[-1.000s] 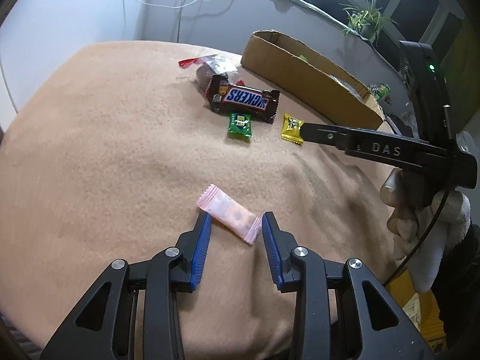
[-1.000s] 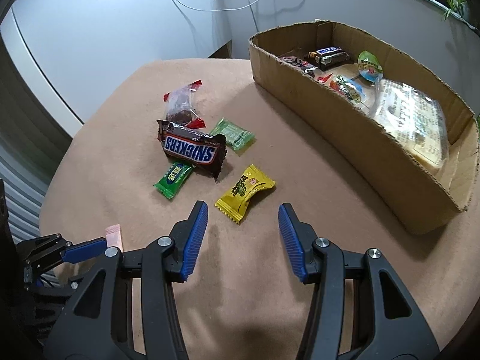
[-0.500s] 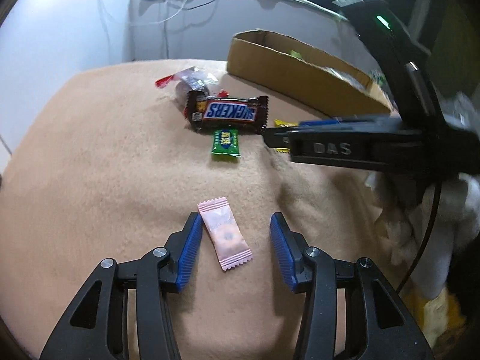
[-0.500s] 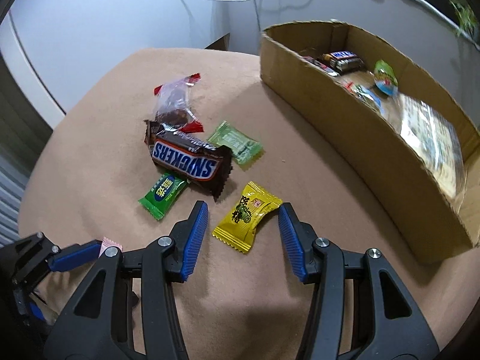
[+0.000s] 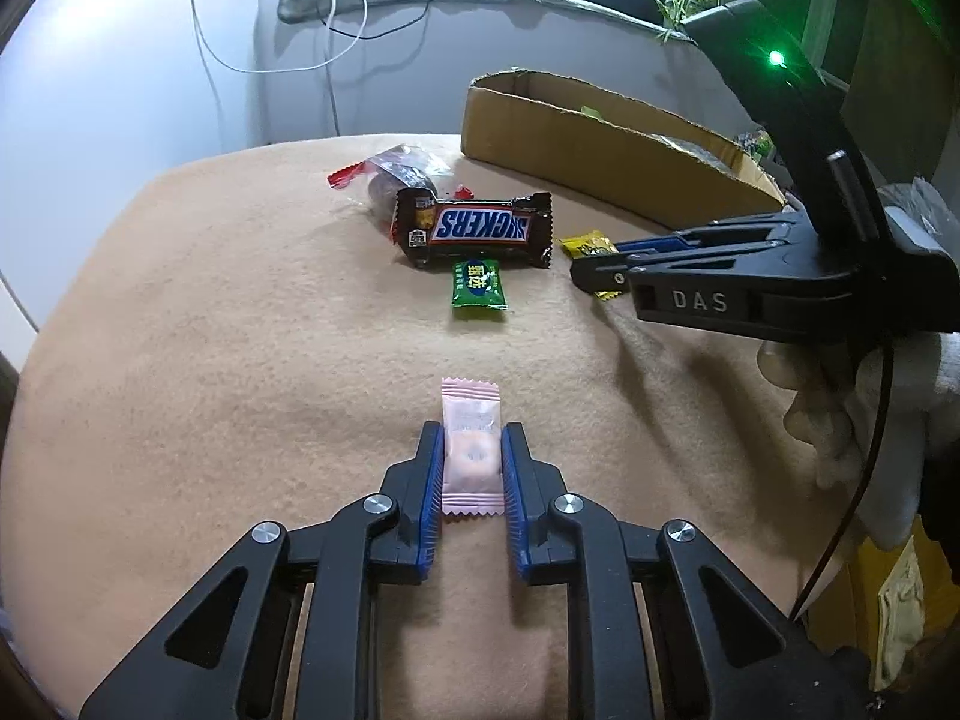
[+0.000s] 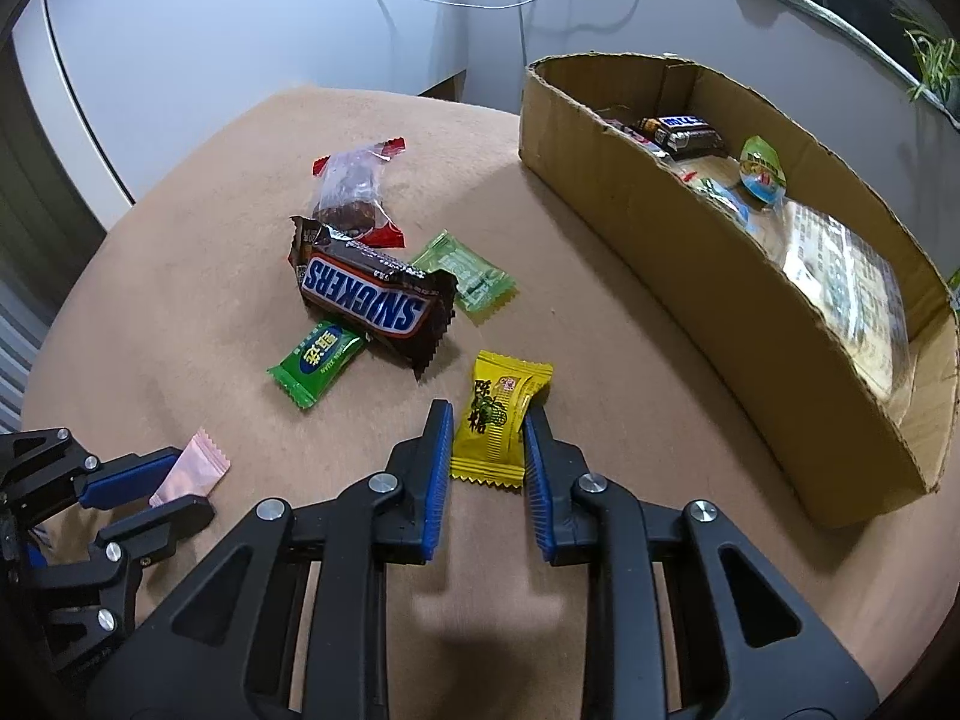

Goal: Organize snacks
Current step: 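Grasp the pink-wrapped candy with the left tool while the right tool grasps the yellow-wrapped candy, then carry both candies over the box and open the right tool inside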

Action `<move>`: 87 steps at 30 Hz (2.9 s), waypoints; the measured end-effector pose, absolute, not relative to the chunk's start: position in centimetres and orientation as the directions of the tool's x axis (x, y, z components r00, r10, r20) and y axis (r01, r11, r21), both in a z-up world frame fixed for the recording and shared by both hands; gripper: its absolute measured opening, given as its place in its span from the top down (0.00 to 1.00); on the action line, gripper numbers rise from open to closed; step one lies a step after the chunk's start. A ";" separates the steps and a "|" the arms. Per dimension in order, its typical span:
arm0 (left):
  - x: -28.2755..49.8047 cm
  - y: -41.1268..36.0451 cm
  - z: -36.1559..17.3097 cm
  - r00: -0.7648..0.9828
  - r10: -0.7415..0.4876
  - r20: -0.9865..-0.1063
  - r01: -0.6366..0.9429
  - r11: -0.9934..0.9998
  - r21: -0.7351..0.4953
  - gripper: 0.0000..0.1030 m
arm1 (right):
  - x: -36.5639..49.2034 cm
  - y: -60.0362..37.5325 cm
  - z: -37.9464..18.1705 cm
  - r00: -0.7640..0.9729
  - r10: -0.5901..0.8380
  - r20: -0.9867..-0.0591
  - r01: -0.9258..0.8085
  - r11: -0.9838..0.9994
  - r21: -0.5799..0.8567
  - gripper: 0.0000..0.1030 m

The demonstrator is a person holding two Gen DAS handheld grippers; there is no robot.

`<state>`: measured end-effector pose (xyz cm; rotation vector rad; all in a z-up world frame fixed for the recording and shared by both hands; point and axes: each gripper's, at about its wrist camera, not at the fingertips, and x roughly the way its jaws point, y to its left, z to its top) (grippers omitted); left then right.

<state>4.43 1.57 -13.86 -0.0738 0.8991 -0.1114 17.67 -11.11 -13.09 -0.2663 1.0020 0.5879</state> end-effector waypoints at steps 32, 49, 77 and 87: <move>8.5 1.2 -6.4 0.726 -0.229 -0.648 0.137 0.972 -0.190 0.83 | 17.2 -19.7 -4.7 0.554 0.438 -0.708 -0.462 0.869 0.176 0.77; 14.3 -1.4 -3.5 0.751 -0.262 -0.606 0.218 0.965 -0.146 0.83 | 21.1 -22.8 -3.2 0.607 0.390 -0.693 -0.401 0.903 0.157 0.77; 24.1 -6.4 -4.7 0.706 -0.300 -0.642 0.279 0.951 -0.137 0.83 | 28.6 -25.8 -4.0 0.624 0.323 -0.712 -0.321 0.936 0.143 0.77; 24.8 -7.0 -4.7 0.703 -0.297 -0.646 0.282 0.950 -0.130 0.83 | 28.8 -25.7 -4.3 0.618 0.320 -0.718 -0.323 0.936 0.139 0.77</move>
